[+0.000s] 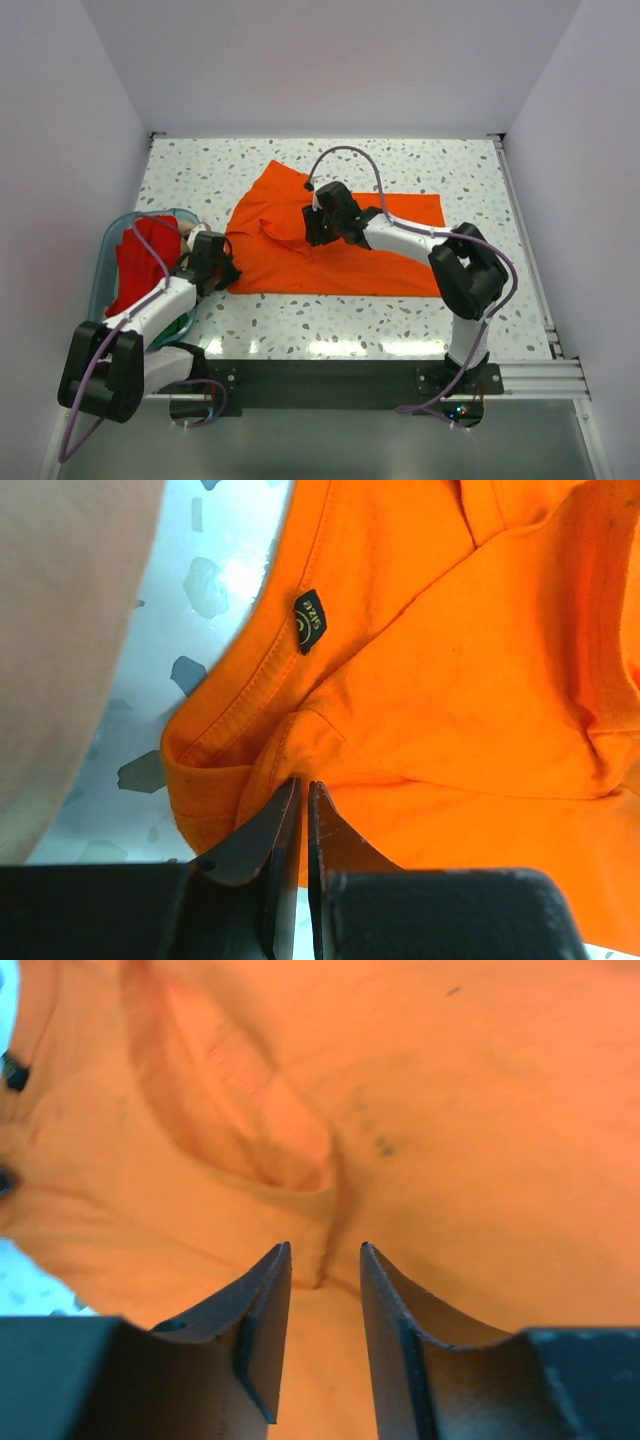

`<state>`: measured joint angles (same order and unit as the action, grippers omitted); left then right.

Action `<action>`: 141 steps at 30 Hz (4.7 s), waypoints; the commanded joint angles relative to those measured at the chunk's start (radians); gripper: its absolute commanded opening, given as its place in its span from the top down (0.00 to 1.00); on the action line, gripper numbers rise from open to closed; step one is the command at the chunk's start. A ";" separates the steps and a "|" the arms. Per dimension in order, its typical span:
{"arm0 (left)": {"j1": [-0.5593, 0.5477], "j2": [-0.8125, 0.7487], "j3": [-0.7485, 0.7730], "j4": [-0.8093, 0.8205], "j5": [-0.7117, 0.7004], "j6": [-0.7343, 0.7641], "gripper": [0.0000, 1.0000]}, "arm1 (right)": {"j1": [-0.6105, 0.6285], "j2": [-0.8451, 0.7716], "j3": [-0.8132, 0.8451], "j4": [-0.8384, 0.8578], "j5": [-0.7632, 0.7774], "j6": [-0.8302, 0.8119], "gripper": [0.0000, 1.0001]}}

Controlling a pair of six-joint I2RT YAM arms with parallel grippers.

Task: Fold and stack the t-shirts
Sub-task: Fold the tshirt

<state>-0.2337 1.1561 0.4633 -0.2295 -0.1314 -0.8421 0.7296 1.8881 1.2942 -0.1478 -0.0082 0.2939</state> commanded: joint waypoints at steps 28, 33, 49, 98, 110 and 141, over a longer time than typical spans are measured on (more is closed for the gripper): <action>0.010 -0.018 -0.015 -0.008 -0.022 0.021 0.90 | -0.024 0.160 0.142 0.012 0.000 0.169 0.69; 0.010 -0.029 0.006 -0.017 -0.002 0.028 0.90 | -0.044 0.135 0.126 0.005 0.005 0.168 0.69; 0.002 0.455 0.730 0.071 0.069 0.250 0.50 | -0.418 -0.061 0.113 -0.062 -0.044 0.234 0.65; 0.010 1.248 1.479 0.214 0.091 0.627 0.90 | -0.780 0.130 0.162 -0.107 0.019 0.200 0.64; 0.013 1.189 1.414 0.300 0.107 0.614 0.96 | -0.812 0.213 0.249 -0.139 0.063 0.195 0.63; 0.023 1.220 1.538 0.295 0.111 0.617 1.00 | -0.811 0.276 0.370 -0.203 0.047 0.169 1.00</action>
<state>-0.2291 2.4138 1.9308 0.0120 -0.0250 -0.2245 -0.0834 2.1712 1.6157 -0.3462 0.0341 0.4763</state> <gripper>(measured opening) 0.012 0.011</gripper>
